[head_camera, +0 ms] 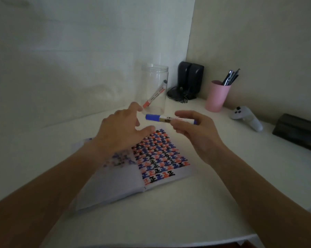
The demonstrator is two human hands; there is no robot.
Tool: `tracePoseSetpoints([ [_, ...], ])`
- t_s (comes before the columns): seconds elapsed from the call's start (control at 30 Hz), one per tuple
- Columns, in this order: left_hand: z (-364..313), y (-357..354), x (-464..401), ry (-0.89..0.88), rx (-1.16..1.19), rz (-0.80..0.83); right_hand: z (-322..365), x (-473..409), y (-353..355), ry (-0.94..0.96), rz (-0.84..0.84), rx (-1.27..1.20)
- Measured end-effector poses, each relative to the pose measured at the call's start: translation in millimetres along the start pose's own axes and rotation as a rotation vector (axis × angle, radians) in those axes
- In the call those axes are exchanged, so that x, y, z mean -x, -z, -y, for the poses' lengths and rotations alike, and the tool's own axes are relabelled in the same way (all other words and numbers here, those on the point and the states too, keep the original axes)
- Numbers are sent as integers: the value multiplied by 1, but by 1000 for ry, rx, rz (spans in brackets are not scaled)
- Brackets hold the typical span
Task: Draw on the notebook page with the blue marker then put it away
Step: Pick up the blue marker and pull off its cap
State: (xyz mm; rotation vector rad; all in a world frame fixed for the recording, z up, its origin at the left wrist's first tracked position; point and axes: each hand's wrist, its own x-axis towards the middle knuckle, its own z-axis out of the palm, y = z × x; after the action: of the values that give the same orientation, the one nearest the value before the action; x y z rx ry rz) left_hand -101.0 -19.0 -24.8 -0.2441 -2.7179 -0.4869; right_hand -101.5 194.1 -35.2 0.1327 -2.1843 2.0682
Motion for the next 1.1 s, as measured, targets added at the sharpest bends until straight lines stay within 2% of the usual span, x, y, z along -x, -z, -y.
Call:
tracePoseSetpoints([
  [0.13, 7, -17, 11, -218, 109, -114, -20, 1, -4, -116, 58, -343],
  [0.23, 6, -24, 17, -321, 144, -77, -22, 3, -6, -110, 92, -532],
  [0.43, -1, -23, 23, -415, 96, -29, -25, 6, -16, 69, 73, -277],
  [0.63, -10, -26, 26, -427, 172, -2, -25, 8, -21, 159, 134, -136],
  [0.8, -19, -20, 30, -385, 353, 77, -22, 11, -21, 180, 141, -144],
  [1.0, -29, -16, 27, -380, 362, -39, -19, 16, -24, 130, 186, -268],
  [1.1, -31, -18, 26, -339, 377, -40, -18, 18, -24, 118, 203, -301],
])
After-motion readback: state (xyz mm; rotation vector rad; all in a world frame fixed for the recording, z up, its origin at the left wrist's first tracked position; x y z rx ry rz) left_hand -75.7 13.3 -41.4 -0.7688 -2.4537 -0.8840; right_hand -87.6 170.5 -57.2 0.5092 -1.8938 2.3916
